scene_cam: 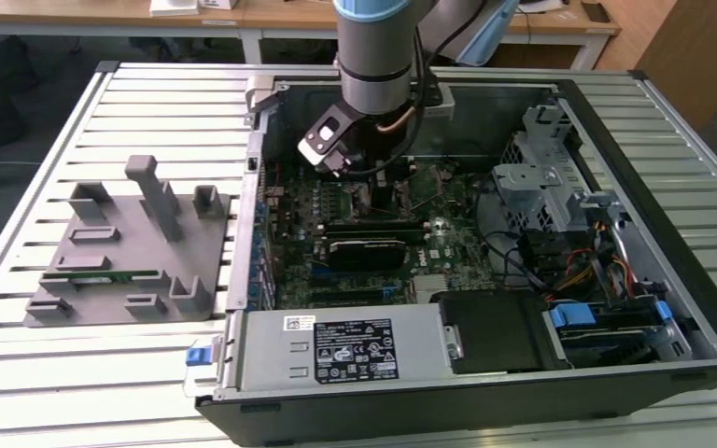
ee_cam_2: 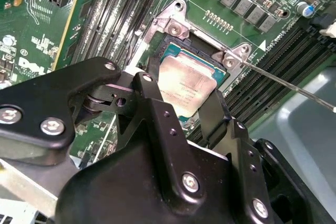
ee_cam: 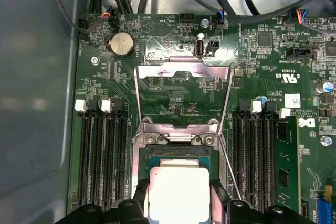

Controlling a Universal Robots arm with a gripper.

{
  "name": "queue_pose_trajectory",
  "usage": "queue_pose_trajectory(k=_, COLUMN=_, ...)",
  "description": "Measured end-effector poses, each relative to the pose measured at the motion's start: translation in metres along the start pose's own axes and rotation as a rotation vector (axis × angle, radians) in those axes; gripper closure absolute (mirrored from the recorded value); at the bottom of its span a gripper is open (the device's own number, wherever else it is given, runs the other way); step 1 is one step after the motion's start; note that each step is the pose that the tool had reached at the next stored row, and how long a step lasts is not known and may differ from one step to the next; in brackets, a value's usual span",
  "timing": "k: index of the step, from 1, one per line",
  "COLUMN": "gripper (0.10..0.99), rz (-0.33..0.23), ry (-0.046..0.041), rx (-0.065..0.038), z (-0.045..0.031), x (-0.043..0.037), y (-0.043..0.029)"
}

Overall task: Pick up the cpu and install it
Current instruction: 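Place the cpu into insertion slot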

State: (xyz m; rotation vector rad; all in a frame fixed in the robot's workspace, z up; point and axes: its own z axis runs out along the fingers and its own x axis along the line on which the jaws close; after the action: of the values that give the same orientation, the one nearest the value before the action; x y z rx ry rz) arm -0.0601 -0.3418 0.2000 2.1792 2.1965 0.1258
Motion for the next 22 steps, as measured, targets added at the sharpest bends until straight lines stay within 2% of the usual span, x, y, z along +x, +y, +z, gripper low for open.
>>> queue_pose_trajectory(k=11, gripper=0.545, rz=0.007, ry=-0.0006, rx=0.001, z=0.0080, x=-0.0001, y=0.0016)
queue_pose_trajectory(k=13, gripper=0.533, rz=0.008, ry=-0.0007, rx=0.001, z=0.0087, x=0.0000, y=0.0018)
queue_pose_trajectory(k=14, gripper=0.471, rz=0.008, ry=-0.0009, rx=0.001, z=0.0089, x=0.0000, y=0.0018)
queue_pose_trajectory(k=22, gripper=0.471, rz=0.008, ry=-0.0008, rx=0.001, z=0.0083, x=0.0000, y=0.0020)
